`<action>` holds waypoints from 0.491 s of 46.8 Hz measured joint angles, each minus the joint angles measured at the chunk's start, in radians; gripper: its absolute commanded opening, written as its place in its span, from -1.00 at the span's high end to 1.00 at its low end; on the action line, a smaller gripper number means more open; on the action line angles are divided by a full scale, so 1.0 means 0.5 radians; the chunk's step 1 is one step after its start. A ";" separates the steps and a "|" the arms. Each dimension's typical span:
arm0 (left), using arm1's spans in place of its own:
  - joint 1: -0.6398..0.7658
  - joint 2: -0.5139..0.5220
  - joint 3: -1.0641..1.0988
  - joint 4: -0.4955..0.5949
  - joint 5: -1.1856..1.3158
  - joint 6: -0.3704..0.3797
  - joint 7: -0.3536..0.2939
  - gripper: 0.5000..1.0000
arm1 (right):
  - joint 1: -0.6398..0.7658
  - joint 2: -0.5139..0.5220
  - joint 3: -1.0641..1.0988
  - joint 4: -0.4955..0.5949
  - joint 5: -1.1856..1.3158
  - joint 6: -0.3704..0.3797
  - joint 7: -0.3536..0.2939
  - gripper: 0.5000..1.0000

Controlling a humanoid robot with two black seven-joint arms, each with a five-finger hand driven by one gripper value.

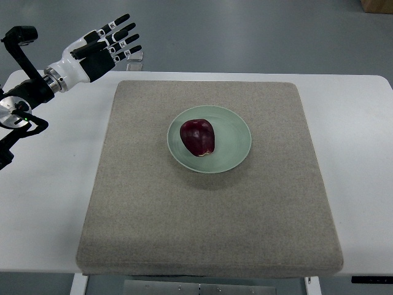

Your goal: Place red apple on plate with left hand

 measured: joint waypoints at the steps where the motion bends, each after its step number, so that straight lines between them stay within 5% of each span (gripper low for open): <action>1: 0.000 0.000 -0.009 0.005 -0.003 -0.003 0.006 -0.99 | 0.000 0.000 0.000 0.003 0.000 0.002 0.000 -0.72; 23: 0.001 -0.002 -0.051 -0.006 -0.022 -0.006 0.049 -0.99 | 0.000 0.000 0.013 0.016 0.017 0.001 0.000 -0.71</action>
